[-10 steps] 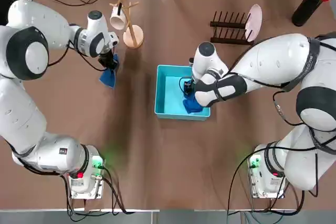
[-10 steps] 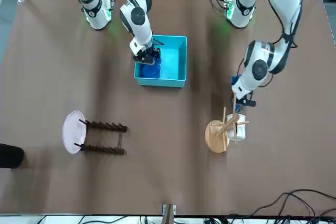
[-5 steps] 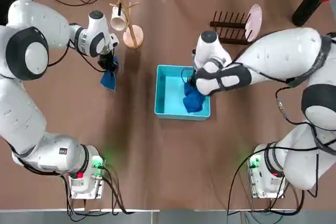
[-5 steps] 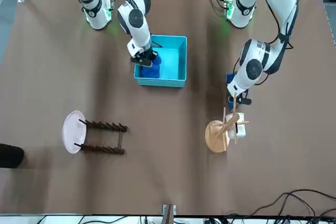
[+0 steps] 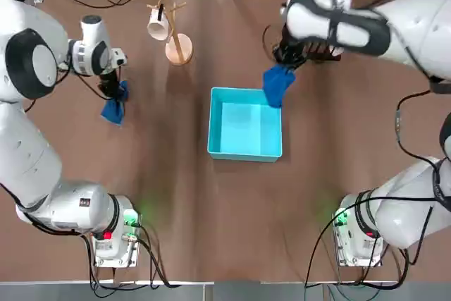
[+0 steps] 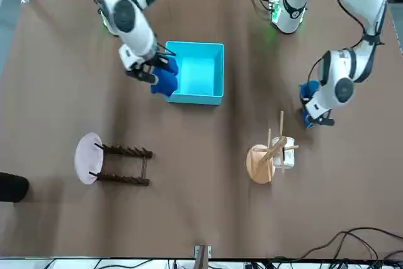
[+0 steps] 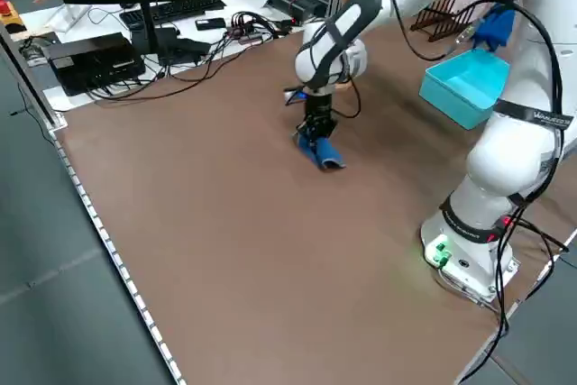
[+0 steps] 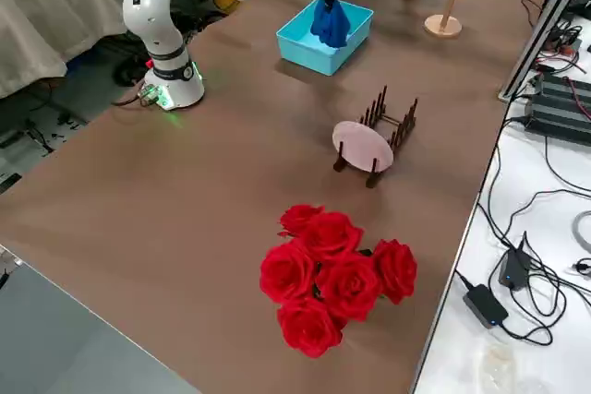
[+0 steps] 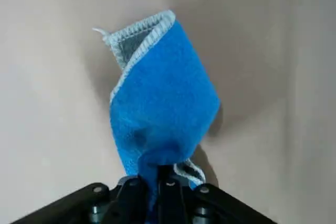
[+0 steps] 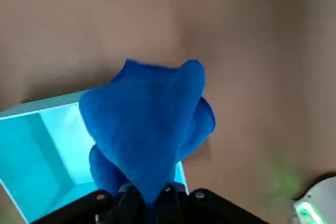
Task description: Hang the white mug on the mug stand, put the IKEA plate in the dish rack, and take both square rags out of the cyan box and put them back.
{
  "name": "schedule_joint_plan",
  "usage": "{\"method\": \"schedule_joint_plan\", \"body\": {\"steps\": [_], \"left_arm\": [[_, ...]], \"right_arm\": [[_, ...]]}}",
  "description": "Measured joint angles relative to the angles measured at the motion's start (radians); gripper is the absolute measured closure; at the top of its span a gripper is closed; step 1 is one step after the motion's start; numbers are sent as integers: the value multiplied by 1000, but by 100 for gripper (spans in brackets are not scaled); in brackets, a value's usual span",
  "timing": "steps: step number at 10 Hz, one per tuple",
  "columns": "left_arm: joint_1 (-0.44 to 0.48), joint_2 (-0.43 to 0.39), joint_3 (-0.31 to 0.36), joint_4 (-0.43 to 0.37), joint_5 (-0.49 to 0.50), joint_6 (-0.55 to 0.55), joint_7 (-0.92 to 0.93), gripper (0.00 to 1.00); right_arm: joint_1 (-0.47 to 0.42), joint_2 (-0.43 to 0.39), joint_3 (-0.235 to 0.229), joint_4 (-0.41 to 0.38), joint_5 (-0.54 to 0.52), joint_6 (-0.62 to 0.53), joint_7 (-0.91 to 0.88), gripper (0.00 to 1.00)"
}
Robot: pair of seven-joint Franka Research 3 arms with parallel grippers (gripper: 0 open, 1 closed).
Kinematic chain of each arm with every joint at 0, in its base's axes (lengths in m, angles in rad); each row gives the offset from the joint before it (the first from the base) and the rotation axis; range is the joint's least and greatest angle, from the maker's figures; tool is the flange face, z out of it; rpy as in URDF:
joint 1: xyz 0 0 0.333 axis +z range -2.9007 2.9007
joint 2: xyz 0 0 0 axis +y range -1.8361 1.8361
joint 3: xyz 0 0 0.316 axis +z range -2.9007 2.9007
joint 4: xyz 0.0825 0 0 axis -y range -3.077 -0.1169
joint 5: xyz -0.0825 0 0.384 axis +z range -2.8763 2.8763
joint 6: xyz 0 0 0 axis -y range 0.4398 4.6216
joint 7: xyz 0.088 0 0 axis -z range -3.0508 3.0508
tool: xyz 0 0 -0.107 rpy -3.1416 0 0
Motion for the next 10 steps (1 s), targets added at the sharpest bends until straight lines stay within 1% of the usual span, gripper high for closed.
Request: {"method": "schedule_joint_plan", "body": {"steps": [2,3,4,5,7,8,9,10], "left_arm": [[3,14,149,0,0,22,183,91],[5,23,220,0,1,54,275,91],[9,31,276,0,1,88,354,91],[14,34,303,1,1,108,393,91],[9,19,302,11,1,111,399,91],[4,-20,296,18,0,67,399,91],[1,-88,282,26,0,-19,399,91],[1,-175,252,31,0,-110,394,91]], "right_arm": [[-96,-12,-1,7,0,-36,-123,96],[-135,-10,-1,1,-1,-38,-181,96],[-175,-8,-1,-19,-1,-25,-244,96],[-214,-5,-1,-61,-2,26,-308,96],[-277,5,-1,-187,-3,188,-422,96],[-299,9,-1,-247,-3,266,-470,96],[-317,11,-1,-297,-3,337,-515,96],[-337,14,0,-339,-4,409,-562,96]]}}
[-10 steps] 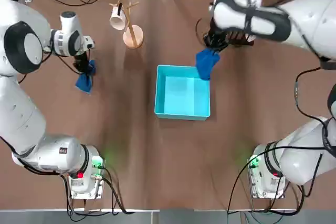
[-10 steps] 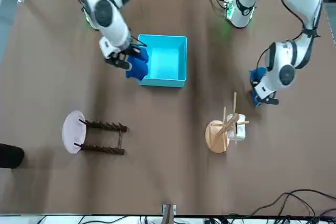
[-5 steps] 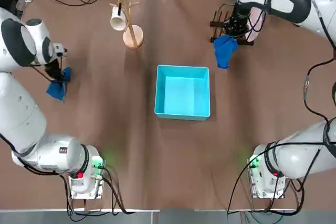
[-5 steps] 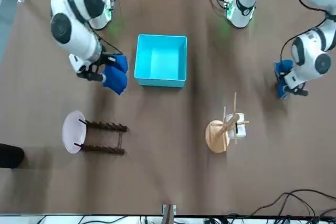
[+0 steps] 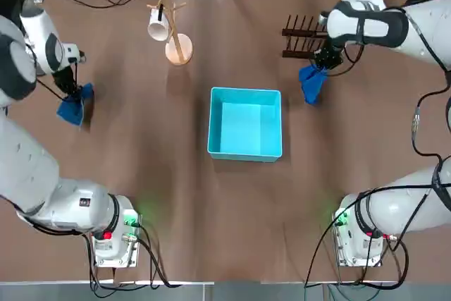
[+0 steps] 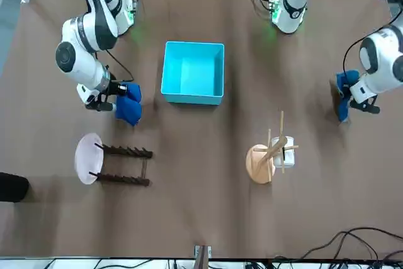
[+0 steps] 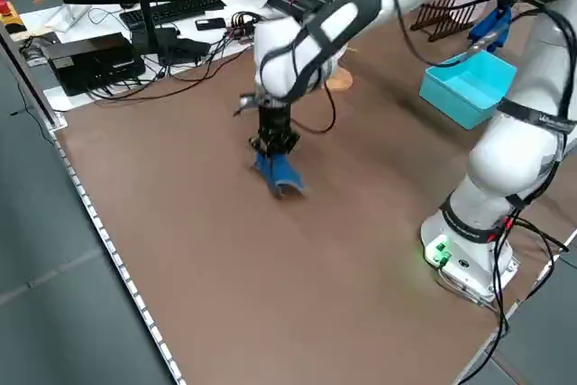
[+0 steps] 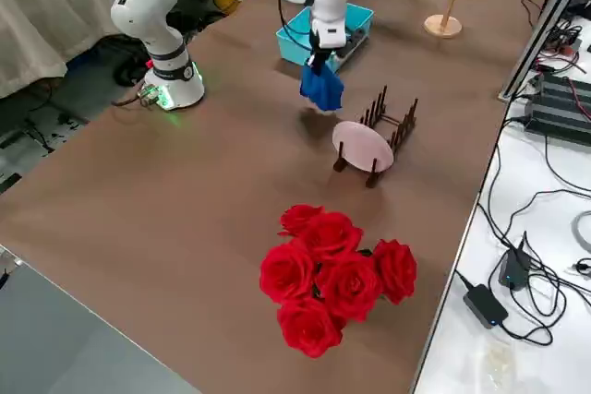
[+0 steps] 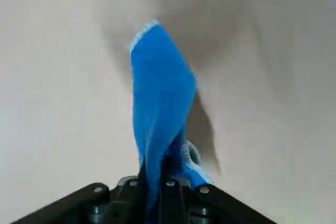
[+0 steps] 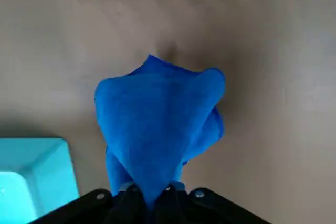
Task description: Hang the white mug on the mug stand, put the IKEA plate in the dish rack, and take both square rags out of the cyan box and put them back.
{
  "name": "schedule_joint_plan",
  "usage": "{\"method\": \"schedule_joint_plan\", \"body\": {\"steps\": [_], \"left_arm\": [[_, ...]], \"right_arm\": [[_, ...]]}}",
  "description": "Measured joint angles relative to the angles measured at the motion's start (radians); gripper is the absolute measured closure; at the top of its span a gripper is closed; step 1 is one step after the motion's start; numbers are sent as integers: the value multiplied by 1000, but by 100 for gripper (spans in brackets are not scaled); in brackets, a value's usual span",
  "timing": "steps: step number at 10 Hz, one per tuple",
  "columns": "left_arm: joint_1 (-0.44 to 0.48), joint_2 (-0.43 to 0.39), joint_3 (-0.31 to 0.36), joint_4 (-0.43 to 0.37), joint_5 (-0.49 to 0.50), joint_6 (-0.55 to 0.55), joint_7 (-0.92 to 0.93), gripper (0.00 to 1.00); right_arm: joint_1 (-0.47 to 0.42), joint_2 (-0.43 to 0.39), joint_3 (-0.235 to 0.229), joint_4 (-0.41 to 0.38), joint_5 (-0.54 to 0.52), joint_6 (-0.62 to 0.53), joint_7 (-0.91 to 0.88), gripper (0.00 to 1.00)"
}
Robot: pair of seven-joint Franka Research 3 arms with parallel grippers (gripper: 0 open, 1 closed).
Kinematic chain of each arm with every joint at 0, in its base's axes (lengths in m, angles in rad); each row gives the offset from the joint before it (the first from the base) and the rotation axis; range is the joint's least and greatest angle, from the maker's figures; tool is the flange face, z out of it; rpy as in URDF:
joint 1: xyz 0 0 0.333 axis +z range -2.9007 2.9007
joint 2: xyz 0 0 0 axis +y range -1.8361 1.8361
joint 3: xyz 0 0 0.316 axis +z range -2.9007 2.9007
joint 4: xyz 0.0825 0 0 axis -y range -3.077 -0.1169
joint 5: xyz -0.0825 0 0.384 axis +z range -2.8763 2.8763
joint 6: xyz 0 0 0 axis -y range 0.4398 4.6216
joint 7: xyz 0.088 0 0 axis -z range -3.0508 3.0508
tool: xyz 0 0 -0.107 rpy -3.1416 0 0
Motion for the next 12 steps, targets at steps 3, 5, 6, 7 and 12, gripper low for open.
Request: {"method": "schedule_joint_plan", "body": {"steps": [3,5,6,7,12], "left_arm": [[0,-237,-181,-2,0,-264,-164,91],[-3,-335,-350,0,-7,-388,-323,91],[-4,-374,-459,16,-31,-448,-415,91],[-7,-396,-557,50,-80,-512,-490,91],[-9,-376,-821,218,-301,-597,-731,91]], "right_arm": [[-225,95,-1,-58,-1,150,-369,96],[-422,162,-4,-49,0,192,-660,96],[-501,181,-4,-34,0,192,-772,96],[-553,194,-4,-17,0,191,-844,96],[-497,222,25,7,113,187,-869,96]]}}
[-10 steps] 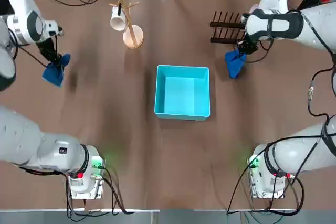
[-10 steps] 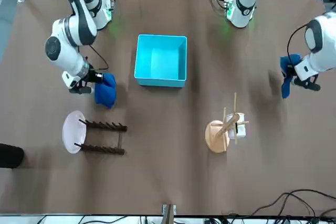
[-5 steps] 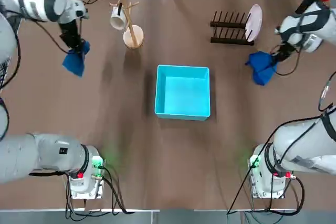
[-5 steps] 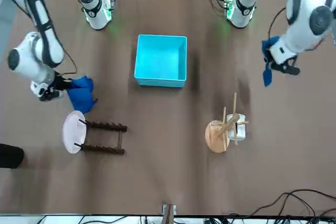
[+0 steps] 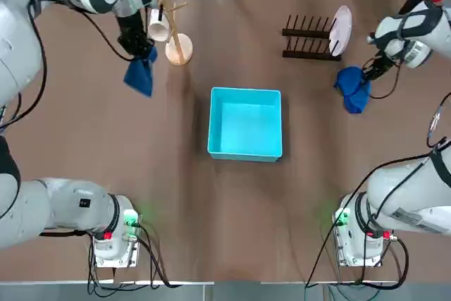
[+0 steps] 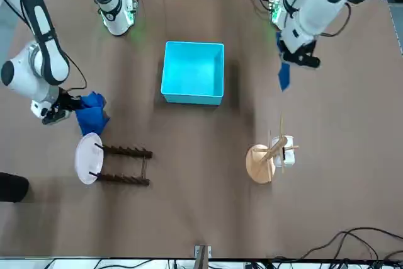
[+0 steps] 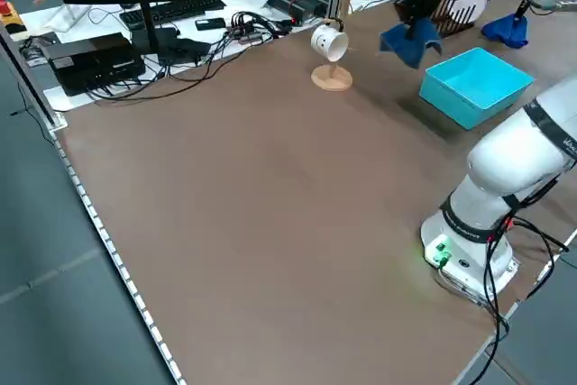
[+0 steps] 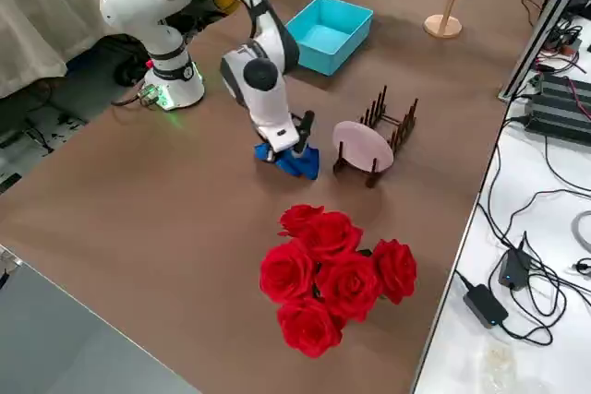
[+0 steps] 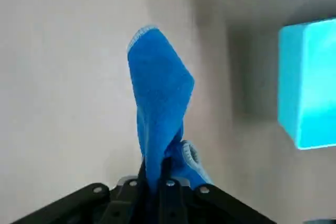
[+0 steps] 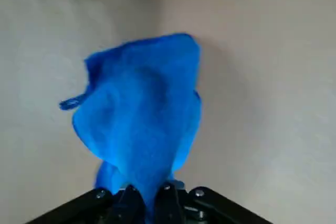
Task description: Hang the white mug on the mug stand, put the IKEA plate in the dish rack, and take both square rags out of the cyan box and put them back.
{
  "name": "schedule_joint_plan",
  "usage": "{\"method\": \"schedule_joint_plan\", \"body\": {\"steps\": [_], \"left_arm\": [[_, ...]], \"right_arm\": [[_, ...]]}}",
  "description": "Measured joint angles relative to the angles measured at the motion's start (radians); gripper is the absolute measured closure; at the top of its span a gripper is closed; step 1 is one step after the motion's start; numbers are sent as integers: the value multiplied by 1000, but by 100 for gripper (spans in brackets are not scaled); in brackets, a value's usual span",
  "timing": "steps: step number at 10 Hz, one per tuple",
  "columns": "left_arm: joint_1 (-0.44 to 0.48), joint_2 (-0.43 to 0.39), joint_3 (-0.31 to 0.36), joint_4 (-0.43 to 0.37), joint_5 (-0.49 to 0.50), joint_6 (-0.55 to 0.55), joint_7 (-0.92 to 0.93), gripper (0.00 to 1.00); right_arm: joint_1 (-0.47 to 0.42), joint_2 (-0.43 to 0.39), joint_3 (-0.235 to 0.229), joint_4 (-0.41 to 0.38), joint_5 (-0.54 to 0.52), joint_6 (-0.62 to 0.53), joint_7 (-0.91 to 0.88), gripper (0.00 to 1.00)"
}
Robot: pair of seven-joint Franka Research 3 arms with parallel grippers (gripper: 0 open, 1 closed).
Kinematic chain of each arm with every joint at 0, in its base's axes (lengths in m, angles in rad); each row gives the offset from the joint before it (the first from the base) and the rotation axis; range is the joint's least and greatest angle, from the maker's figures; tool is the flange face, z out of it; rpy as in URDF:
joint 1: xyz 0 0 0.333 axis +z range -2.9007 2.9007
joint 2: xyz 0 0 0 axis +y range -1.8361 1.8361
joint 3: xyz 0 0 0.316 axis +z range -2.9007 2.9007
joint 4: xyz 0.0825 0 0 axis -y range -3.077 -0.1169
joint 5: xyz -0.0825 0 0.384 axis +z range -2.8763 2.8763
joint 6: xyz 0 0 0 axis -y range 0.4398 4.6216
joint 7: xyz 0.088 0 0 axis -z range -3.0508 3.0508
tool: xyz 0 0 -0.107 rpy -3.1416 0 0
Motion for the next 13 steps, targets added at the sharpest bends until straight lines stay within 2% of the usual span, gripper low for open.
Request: {"method": "schedule_joint_plan", "body": {"steps": [1,4,6,8,10,12,13], "left_arm": [[0,47,-54,43,-18,3,-46,91],[-7,301,-193,233,-20,41,-161,91],[-17,440,-258,275,-20,153,-239,91],[-85,532,-280,282,-20,240,-332,92],[-153,601,-281,287,-20,279,-402,92],[-169,660,-280,290,-7,287,-414,90],[-168,683,-279,292,0,287,-414,90]], "right_arm": [[48,6,1,0,43,0,26,96],[178,10,4,0,71,3,196,96],[258,11,5,0,81,3,314,96],[336,9,5,1,83,3,435,96],[387,-1,5,3,84,-3,517,96],[395,-59,4,16,84,-98,544,96],[395,-118,1,22,84,-172,557,96]]}}
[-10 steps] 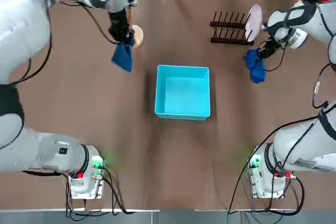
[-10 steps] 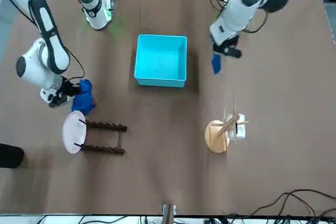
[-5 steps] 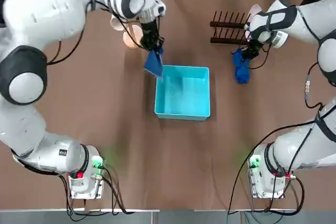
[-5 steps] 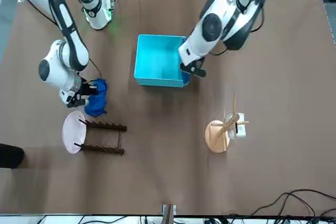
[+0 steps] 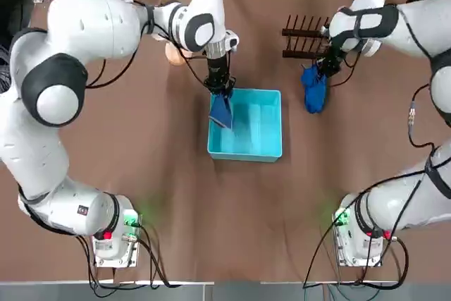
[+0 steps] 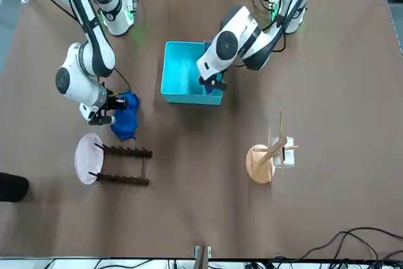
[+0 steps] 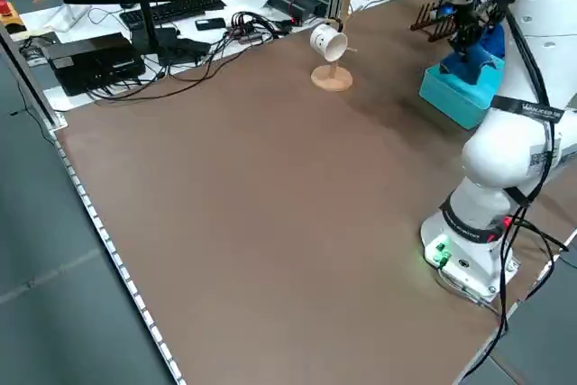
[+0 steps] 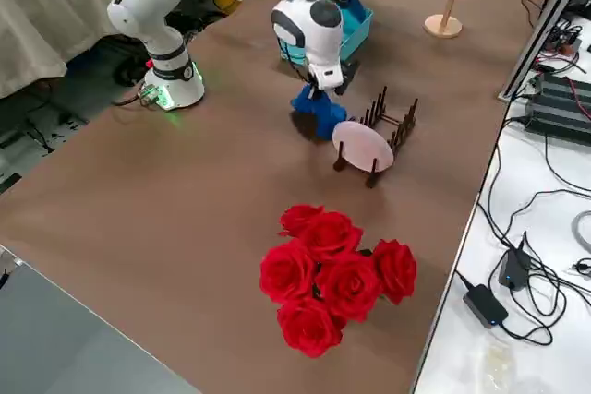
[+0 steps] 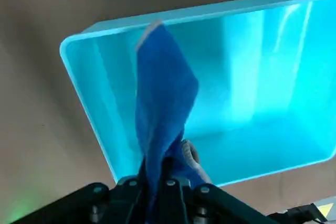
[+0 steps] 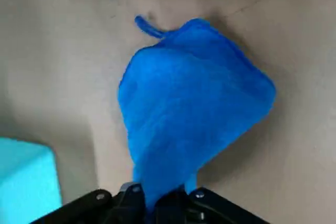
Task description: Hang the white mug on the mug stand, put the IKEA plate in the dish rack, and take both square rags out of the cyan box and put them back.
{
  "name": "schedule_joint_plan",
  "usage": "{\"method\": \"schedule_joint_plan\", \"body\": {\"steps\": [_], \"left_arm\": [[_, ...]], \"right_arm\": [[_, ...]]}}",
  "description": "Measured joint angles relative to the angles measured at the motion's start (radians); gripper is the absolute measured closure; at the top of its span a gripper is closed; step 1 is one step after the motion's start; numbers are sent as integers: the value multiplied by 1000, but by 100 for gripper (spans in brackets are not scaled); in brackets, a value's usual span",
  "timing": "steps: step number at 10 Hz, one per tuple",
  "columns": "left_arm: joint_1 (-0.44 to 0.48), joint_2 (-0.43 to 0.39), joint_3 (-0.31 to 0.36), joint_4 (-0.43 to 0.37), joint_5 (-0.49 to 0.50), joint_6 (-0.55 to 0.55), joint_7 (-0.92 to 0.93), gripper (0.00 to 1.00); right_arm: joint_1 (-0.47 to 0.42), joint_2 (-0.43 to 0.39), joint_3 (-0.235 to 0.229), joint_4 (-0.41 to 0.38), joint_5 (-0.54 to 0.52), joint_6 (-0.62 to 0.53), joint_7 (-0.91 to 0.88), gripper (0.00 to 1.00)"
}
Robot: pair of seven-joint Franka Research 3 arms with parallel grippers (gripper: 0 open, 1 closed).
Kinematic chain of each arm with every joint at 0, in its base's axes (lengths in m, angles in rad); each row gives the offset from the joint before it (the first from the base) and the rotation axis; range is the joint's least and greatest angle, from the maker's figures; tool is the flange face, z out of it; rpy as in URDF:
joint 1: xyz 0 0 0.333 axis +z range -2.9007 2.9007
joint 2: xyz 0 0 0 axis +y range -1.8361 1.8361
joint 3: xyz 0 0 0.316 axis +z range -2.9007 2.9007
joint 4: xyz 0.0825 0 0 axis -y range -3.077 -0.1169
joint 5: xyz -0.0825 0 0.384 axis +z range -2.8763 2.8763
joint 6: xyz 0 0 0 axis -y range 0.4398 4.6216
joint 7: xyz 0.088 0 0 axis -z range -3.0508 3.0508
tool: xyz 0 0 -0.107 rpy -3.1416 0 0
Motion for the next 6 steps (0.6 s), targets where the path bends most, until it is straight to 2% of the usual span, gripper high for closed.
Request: {"method": "schedule_joint_plan", "body": {"steps": [3,4,5,6], "left_arm": [[1,42,3,10,26,0,0,81],[2,46,3,16,31,0,0,67],[3,47,4,21,32,0,-1,56],[5,47,4,24,32,0,-1,56]], "right_arm": [[7,-192,7,8,0,-197,106,96],[22,-243,24,9,0,-241,171,96],[39,-287,62,10,0,-272,258,96],[53,-324,116,11,0,-291,352,96]]}}
